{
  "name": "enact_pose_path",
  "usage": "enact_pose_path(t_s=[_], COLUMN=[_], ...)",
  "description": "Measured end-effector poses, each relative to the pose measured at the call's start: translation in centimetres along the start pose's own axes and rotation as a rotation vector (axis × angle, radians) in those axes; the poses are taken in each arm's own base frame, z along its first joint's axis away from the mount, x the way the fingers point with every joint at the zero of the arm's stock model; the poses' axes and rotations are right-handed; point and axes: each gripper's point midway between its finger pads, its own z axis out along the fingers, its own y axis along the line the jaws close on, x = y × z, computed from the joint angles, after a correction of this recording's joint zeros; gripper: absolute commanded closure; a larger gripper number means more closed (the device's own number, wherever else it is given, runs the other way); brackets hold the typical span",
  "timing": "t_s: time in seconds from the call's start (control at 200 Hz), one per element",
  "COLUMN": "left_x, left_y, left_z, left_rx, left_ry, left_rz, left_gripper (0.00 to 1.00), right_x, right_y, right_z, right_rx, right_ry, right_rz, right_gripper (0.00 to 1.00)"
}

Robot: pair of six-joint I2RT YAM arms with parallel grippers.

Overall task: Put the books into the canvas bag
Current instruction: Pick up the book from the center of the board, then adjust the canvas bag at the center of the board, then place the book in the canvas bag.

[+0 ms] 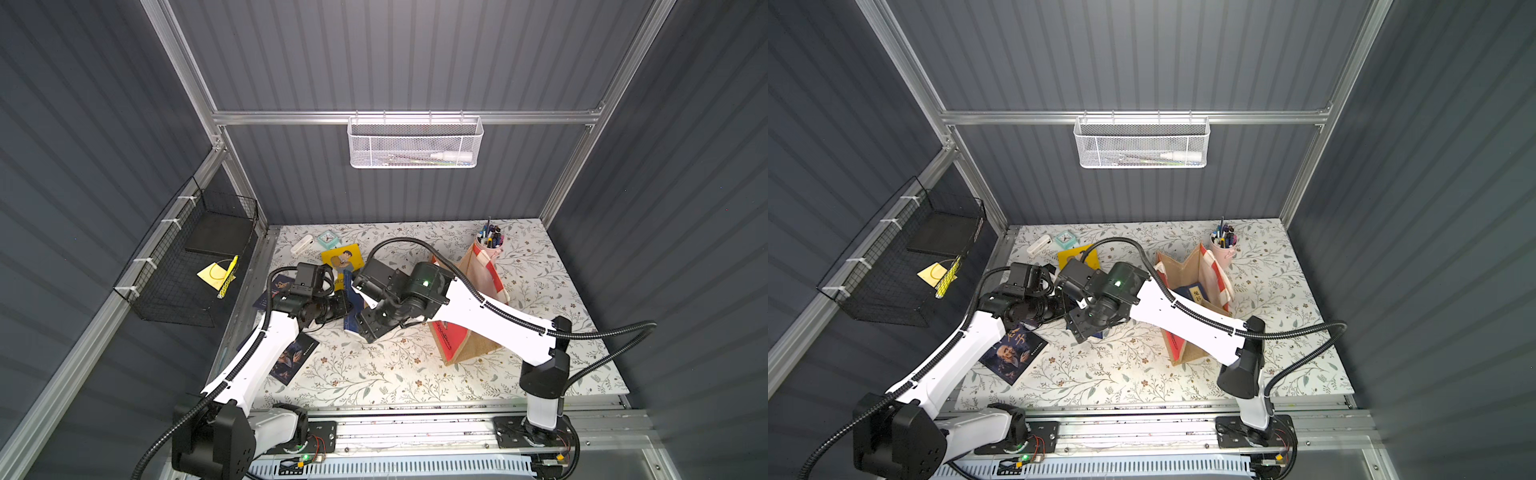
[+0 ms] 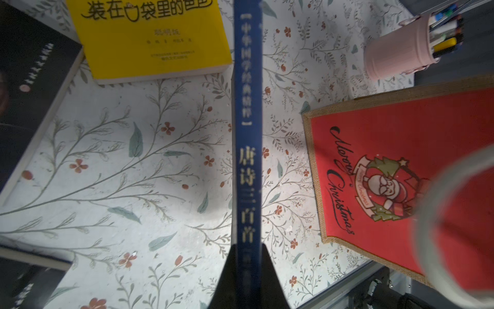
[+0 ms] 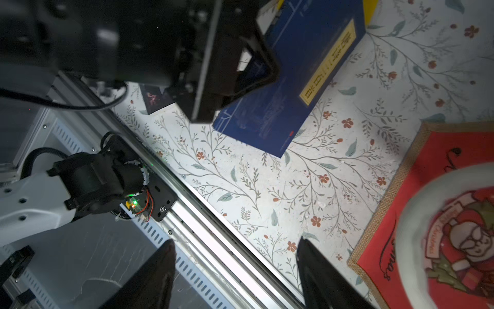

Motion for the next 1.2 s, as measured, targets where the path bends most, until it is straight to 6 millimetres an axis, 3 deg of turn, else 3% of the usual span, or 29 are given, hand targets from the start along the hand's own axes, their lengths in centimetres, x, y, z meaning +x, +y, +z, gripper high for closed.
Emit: enact_pose_path(t_s=[0.13, 0.275, 0.365, 0.46, 0.53, 0.585, 0.69, 0.866, 0.906, 0.996, 1.061, 1.201], left_x=[-0.4, -2.5, -4.0, -4.9, -5.2, -5.3, -5.5, -6.0, -6.0, -5.9, -5.8, -5.8], left_y=[0.5, -1.2, -3.2, -5.3, -6.4, -6.8, -6.8, -6.6, -6.5, -6.4, -6.4, -6.4], left_z=[-0.7, -3.1, -5.3, -7.3, -8.2, -8.5, -8.1, -6.6, -6.4, -6.3, -6.3, -6.8], left_rx=[-0.049, -0.031, 0.02, 0.072, 0.101, 0.114, 0.112, 0.098, 0.095, 0.088, 0.087, 0.074], left_ry=[-0.013, -0.095, -0.167, -0.223, -0.252, -0.26, -0.25, -0.214, -0.209, -0.201, -0.201, -0.201], left_rz=[0.011, 0.036, 0.044, 0.054, 0.053, 0.05, 0.034, 0.027, 0.029, 0.036, 0.044, 0.057], left_gripper=[1.0, 1.0, 1.0, 1.0, 1.0, 1.0, 1.0, 1.0, 1.0, 1.0, 1.0, 1.0], right_x=[-0.8, -0.5, -0.4, -0.1, 1.4, 3.2, 6.3, 9.4, 9.5, 8.7, 7.9, 4.8], right_y=[1.7, 0.3, -3.6, -10.4, -14.7, -16.5, -17.9, -18.4, -18.1, -17.3, -16.7, -13.7], right_z=[-4.7, -9.5, -11.6, -13.1, -13.6, -13.4, -12.0, -6.6, -5.4, -3.2, -2.5, -1.6], right_rx=[-0.07, -0.076, -0.011, 0.139, 0.255, 0.316, 0.347, 0.307, 0.286, 0.241, 0.218, 0.145], right_ry=[-0.081, -0.165, -0.187, -0.201, -0.181, -0.147, -0.074, 0.059, 0.081, 0.104, 0.104, 0.05], right_rz=[-0.028, -0.021, 0.054, 0.195, 0.273, 0.294, 0.308, 0.354, 0.364, 0.37, 0.372, 0.334], right_gripper=[0.25, 0.23, 0.22, 0.17, 0.14, 0.14, 0.14, 0.27, 0.34, 0.63, 0.79, 0.82])
